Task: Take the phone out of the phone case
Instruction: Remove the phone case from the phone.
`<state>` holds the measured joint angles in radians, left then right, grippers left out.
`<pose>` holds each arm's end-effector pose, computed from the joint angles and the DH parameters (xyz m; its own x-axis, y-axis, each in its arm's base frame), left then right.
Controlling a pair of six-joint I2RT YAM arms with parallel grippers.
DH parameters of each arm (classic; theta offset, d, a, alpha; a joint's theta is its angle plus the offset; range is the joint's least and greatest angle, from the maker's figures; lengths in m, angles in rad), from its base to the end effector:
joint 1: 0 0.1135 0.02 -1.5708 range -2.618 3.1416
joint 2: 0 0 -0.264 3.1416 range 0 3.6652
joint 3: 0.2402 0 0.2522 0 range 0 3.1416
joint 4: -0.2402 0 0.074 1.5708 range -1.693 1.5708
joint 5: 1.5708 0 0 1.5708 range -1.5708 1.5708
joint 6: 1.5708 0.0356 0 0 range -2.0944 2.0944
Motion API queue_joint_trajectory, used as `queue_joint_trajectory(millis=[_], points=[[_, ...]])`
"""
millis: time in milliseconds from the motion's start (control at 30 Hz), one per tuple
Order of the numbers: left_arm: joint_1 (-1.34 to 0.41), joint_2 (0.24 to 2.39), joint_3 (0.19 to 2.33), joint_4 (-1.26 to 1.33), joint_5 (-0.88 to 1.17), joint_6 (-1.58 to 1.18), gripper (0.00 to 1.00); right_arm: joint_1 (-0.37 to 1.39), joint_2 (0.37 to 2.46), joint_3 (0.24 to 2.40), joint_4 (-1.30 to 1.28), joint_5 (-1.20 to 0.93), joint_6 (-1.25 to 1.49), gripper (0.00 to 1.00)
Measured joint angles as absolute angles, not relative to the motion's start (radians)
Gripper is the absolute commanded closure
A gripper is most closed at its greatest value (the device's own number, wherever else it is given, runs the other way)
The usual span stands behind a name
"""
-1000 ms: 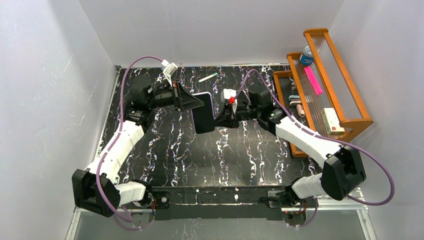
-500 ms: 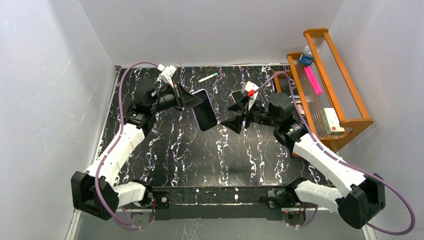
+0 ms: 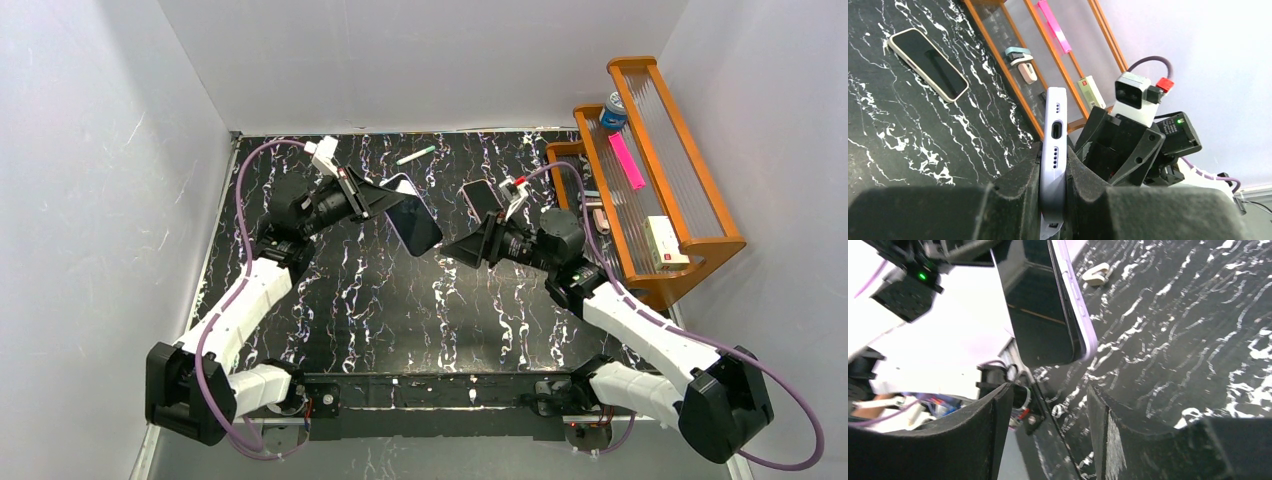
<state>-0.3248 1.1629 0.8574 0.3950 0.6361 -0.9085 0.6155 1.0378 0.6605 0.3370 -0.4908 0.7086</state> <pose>0.2483 -0.1059 0.3486 -0.5925 -0.4698 -0.6543 0.5695 0.3302 -0.7528 0.1871 0.1528 0.3022 -0.6066 0.2740 -0.7463 -0.6572 0.3554 0.6647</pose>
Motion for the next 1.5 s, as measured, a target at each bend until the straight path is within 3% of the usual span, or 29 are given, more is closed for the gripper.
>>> queue_joint_trajectory(millis=[233,700,1067,1500], points=[[-0.325,1.137,0.839,0.440,0.636,-0.964,1.00,0.616,1.049,0.658,0.461,-0.496,0.891,0.48],[-0.324,1.137,0.827,0.519,0.640,-1.032,1.00,0.616,1.069,0.658,0.553,-0.475,0.991,0.50],[-0.325,1.137,0.827,0.529,0.648,-1.045,1.00,0.616,1.036,0.658,0.453,-0.394,0.919,0.50],[-0.324,1.137,0.828,0.538,0.674,-1.049,1.00,0.609,1.074,0.662,0.494,-0.450,0.928,0.69]])
